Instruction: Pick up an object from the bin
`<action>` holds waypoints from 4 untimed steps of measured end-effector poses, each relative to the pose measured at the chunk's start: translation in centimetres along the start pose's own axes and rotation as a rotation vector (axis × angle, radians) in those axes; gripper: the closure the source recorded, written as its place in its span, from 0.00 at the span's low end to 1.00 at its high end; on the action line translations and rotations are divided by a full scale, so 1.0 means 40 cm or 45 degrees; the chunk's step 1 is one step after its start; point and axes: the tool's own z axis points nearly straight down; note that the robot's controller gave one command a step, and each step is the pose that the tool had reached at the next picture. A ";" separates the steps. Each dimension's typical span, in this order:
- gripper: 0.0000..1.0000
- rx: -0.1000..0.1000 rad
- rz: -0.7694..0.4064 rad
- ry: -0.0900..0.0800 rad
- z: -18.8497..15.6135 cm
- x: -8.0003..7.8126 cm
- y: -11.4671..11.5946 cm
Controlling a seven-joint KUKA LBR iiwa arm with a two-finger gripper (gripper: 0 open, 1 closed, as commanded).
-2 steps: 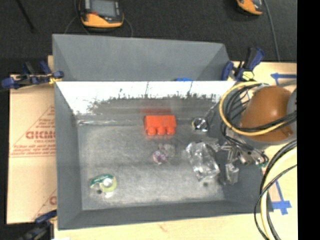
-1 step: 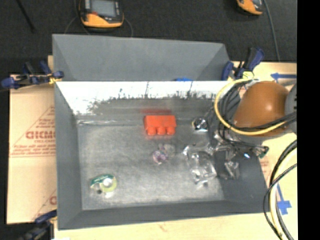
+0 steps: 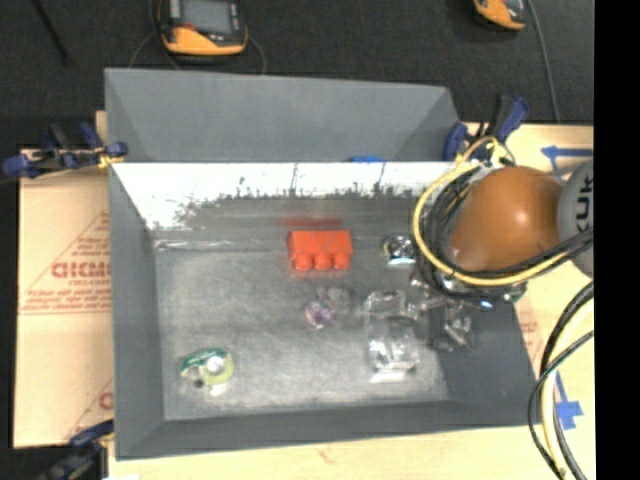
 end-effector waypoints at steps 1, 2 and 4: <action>0.00 0.015 -0.467 0.000 -0.001 -0.040 0.097; 0.00 0.022 -0.468 0.000 -0.012 -0.016 0.135; 0.00 0.016 -0.398 -0.001 -0.010 -0.037 0.194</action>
Offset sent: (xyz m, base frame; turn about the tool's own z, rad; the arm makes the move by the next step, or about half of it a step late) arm -0.0375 0.0305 -0.0066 -0.3694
